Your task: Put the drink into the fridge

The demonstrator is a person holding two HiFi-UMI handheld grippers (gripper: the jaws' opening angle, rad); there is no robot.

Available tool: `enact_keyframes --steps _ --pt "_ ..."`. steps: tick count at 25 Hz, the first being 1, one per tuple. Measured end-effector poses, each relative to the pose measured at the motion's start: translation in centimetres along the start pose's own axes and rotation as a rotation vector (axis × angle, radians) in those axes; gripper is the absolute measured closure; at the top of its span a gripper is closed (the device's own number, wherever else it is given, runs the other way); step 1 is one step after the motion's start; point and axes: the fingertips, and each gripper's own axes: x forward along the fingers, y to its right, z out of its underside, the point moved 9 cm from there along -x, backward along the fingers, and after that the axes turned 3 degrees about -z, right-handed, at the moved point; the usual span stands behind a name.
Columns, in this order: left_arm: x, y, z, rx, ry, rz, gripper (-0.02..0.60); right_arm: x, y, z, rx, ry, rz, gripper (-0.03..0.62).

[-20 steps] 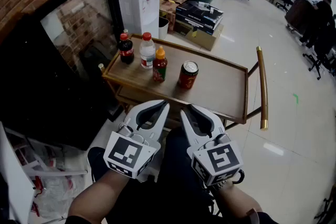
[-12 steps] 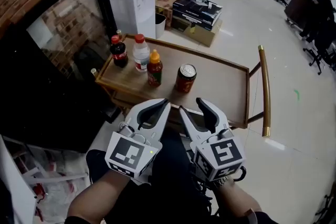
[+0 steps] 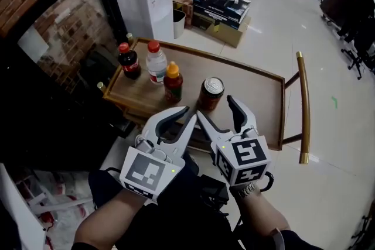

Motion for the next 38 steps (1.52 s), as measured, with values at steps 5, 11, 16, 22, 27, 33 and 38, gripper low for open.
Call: enact_keyframes --steps 5,11,16,22,27,33,38 --pt "0.0 -1.6 0.0 -0.005 0.001 -0.014 0.548 2.6 1.8 0.4 0.017 -0.050 0.038 0.217" --pt "0.3 -3.4 0.1 -0.034 0.004 -0.023 0.548 5.5 2.5 0.9 0.020 -0.112 0.065 0.206" --pt "0.9 -4.0 0.9 -0.031 -0.025 -0.016 0.548 6.9 3.2 1.7 0.023 -0.151 0.093 0.206" --pt "0.8 -4.8 1.4 -0.039 -0.039 -0.044 0.548 6.8 3.5 1.9 0.017 -0.159 0.122 0.270" --pt "-0.2 -5.2 1.8 0.003 -0.050 -0.058 0.548 5.5 2.6 1.1 -0.005 -0.146 0.112 0.272" --pt "-4.6 -5.9 0.6 -0.015 -0.021 -0.175 0.548 3.7 -1.9 -1.4 -0.055 -0.105 -0.029 0.273" --pt "-11.4 -6.9 0.1 -0.013 -0.008 -0.352 0.548 2.9 -8.1 -3.6 -0.118 -0.050 -0.236 0.273"
